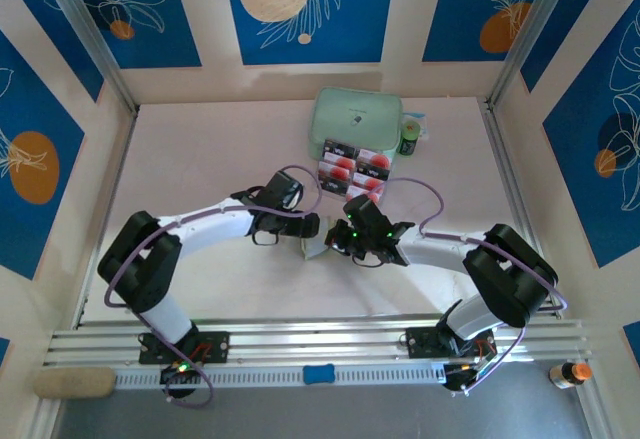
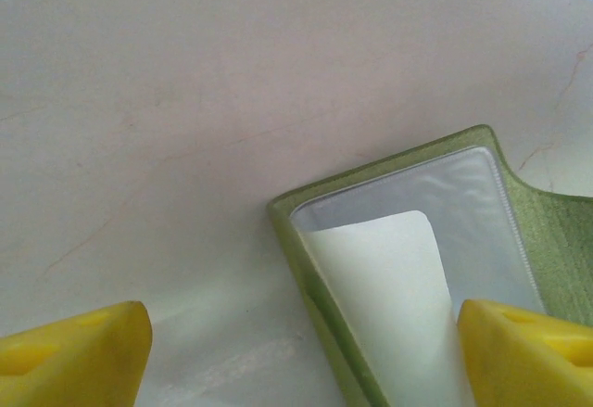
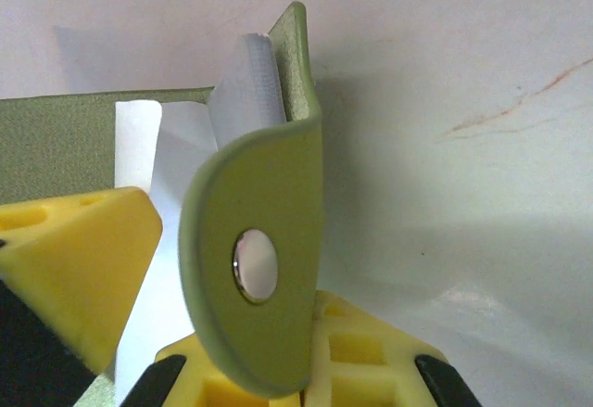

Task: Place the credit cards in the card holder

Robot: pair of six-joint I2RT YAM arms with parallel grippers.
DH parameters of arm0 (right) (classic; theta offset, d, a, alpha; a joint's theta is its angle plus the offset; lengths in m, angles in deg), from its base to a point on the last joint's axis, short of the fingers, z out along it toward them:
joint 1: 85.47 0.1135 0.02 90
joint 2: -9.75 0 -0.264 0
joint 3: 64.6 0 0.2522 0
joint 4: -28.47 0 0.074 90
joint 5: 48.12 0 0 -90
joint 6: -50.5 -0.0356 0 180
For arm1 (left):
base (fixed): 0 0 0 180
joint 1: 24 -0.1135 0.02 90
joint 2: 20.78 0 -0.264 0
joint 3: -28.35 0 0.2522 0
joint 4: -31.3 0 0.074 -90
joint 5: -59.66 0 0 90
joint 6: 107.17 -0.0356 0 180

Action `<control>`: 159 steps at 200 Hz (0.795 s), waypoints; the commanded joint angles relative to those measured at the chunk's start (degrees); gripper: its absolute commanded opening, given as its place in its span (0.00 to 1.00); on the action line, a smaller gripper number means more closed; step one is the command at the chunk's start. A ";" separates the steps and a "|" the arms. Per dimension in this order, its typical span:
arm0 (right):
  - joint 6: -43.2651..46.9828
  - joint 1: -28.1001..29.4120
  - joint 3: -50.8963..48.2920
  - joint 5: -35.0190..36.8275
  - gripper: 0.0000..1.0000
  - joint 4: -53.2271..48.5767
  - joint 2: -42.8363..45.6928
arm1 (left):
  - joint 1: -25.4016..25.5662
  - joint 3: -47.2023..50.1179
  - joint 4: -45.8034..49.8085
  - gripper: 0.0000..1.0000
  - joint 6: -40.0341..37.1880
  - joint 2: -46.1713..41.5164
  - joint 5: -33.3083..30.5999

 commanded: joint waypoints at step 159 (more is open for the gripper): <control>-1.75 -1.52 -3.20 2.26 0.35 -2.39 5.93 | 0.01 -0.86 11.63 0.79 -6.42 3.08 -13.15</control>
